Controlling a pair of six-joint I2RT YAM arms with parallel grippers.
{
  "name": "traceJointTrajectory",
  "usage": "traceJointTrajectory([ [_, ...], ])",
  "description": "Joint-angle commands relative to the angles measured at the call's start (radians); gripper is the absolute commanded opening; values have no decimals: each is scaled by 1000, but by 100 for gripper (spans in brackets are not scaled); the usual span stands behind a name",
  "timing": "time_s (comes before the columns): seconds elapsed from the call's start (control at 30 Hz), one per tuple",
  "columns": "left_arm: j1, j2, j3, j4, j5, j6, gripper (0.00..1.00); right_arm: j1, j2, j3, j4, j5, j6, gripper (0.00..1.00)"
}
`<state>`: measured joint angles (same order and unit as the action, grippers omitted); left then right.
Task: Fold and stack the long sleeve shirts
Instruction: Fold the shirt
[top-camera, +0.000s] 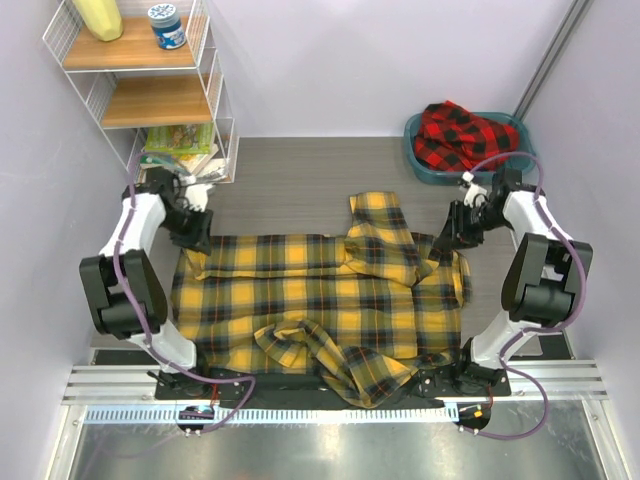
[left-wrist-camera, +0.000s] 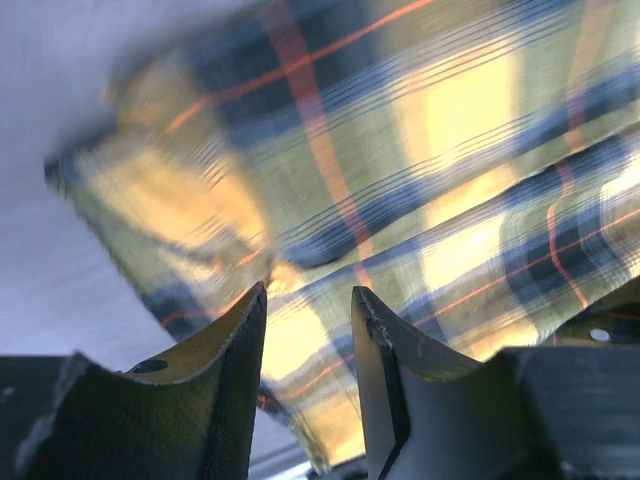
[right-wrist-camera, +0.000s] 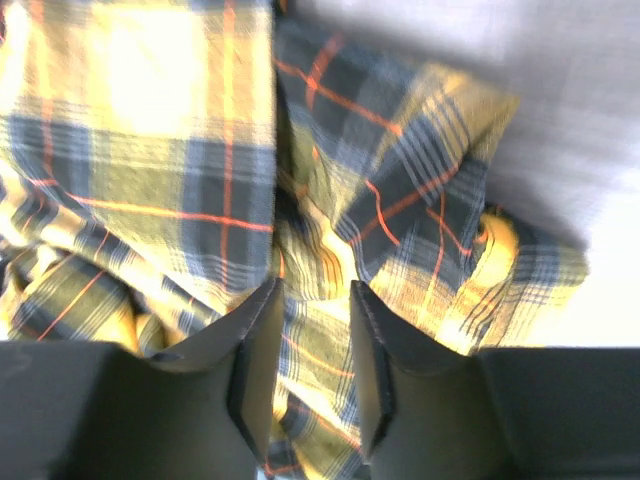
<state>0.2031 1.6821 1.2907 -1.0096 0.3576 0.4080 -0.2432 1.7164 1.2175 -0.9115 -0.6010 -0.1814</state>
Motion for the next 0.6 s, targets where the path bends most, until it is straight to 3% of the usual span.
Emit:
traceJointTrajectory([
  [0.0,-146,-52,-45,127,-80,-29,41,60,-45,36,66,62,20,35],
  [0.37,-192,200,-16,189,-118,-98,38,97,244,65,200,179,22,30],
  [0.57,-192,339,125,197,-151,-136,36,97,348,195,246,213,26,30],
])
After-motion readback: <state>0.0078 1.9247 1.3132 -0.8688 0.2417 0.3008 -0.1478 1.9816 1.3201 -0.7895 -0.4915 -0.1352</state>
